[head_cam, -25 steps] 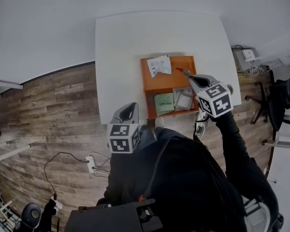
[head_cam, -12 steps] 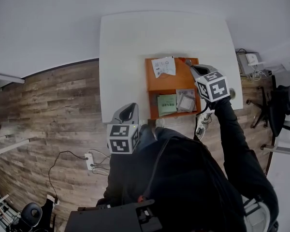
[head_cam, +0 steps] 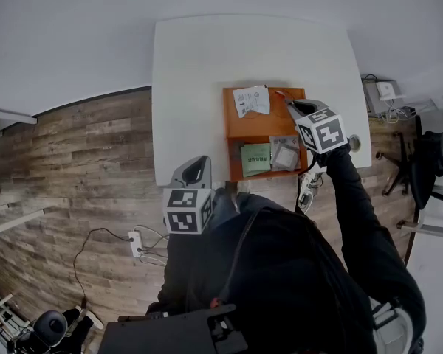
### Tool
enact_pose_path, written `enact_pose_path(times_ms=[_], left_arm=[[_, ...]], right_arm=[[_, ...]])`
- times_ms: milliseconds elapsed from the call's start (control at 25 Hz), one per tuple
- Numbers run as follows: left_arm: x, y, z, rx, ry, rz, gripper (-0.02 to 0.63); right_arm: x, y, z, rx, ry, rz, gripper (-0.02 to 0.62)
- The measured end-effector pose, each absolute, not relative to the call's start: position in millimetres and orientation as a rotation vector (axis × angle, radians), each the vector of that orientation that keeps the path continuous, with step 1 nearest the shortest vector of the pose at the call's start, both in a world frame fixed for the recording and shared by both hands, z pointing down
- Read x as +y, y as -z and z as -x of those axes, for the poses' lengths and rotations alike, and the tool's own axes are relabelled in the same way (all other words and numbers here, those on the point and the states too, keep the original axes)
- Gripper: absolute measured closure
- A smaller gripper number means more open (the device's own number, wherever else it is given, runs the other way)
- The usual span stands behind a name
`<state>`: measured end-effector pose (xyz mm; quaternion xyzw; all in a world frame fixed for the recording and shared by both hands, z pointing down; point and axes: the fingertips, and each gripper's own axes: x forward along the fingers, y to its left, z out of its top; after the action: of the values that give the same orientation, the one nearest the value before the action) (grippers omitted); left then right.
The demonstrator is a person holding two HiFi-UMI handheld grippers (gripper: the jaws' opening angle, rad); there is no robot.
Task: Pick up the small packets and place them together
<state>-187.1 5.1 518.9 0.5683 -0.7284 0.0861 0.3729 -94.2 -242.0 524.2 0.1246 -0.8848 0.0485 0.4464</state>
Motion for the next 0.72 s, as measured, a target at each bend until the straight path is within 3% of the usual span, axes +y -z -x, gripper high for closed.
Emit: enact_pose_path(times_ms=[80,280,720], left_arm=[[5,-519,187,-1.864,-0.222,-1.458,0.606],[4,-520,186,-1.856,-0.226,-1.466,0.606],[-8,-518,175,-1.828,-0.240,-1.526,0.606]], right_arm=[[-239,-526,94,-2.185,-0.126,-0.285,0.512],[-240,-522,89,-2.191,-0.116,-0.283,0.471],[-240,-478,64,-2.270,-0.067,-0.350,0.466]])
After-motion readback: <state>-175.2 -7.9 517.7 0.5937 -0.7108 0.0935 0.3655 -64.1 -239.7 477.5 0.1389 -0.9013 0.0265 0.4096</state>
